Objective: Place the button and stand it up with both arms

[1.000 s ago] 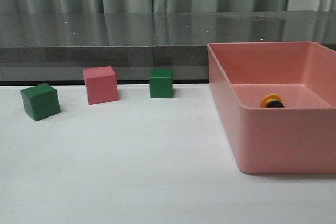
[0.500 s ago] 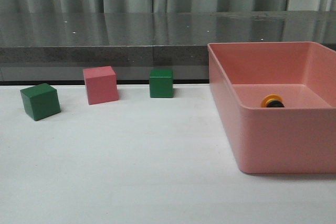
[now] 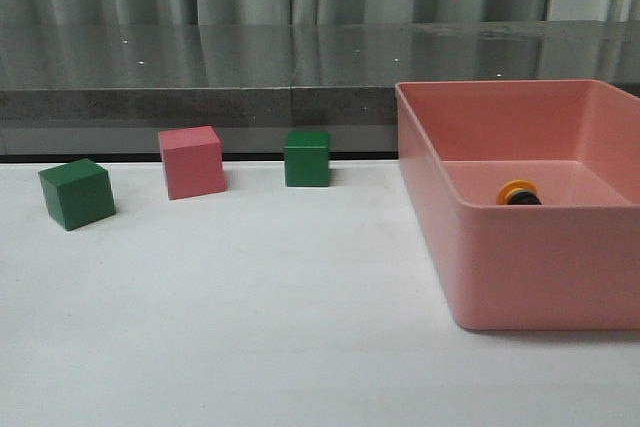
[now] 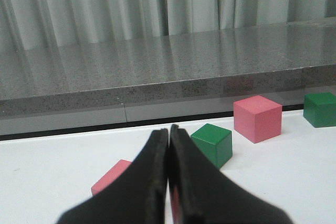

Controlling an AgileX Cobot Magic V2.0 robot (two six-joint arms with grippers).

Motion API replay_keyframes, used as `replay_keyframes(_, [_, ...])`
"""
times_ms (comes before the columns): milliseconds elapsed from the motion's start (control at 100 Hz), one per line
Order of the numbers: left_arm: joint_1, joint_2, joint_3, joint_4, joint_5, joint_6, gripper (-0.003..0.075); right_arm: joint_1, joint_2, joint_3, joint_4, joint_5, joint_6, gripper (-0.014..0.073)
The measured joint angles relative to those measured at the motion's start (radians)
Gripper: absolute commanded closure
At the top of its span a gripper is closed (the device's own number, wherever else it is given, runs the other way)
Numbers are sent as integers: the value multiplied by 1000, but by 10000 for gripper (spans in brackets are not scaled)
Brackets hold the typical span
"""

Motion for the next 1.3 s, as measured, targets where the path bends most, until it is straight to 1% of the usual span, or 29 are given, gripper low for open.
replay_keyframes(80, [0, 0, 0, 0, 0, 0, 739, 0, 125, -87, 19, 53, 0, 659])
replay_keyframes(180, [0, 0, 0, 0, 0, 0, 739, 0, 247, -145, 60, 58, 2, 659])
replay_keyframes(280, [0, 0, 0, 0, 0, 0, 739, 0, 346, -161, 98, 22, 2, 655])
replay_keyframes(350, [0, 0, 0, 0, 0, 0, 739, 0, 413, -163, 106, -21, 2, 613])
replay_keyframes(420, [0, 0, 0, 0, 0, 0, 739, 0, 473, -163, 109, -63, 2, 514])
replay_keyframes(470, [0, 0, 0, 0, 0, 0, 739, 0, 511, -163, 117, -93, 2, 392])
replay_keyframes(490, [0, 0, 0, 0, 0, 0, 739, 0, 526, -163, 117, -100, 2, 358])
replay_keyframes(540, [0, 0, 0, 0, 0, 0, 739, 0, 562, -163, 129, -126, 2, 224])
replay_keyframes(570, [0, 0, 0, 0, 0, 0, 739, 0, 578, -163, 132, -145, 2, 165])
replay_keyframes(610, [0, 0, 0, 0, 0, 0, 739, 0, 601, -163, 135, -164, 0, 101])
replay_keyframes(640, [0, 0, 0, 0, 0, 0, 739, 0, 615, -163, 136, -180, -6, 76])
replay_keyframes(750, [0, 0, 0, 0, 0, 0, 739, 19, 664, -163, 139, -222, -63, 76])
replay_keyframes(880, [0, 0, 0, 0, 0, 0, 739, 68, 725, -197, 141, -263, -109, 76])
replay_keyframes(1030, [0, 0, 0, 0, 0, 0, 739, 105, 835, -283, 145, -274, -117, 76])
replay_keyframes(1140, [0, 0, 0, 0, 0, 0, 739, 106, 934, -350, 143, -272, -119, 76])
replay_keyframes(1300, [0, 0, 0, 0, 0, 0, 739, 106, 1063, -403, 131, -272, -119, 76])
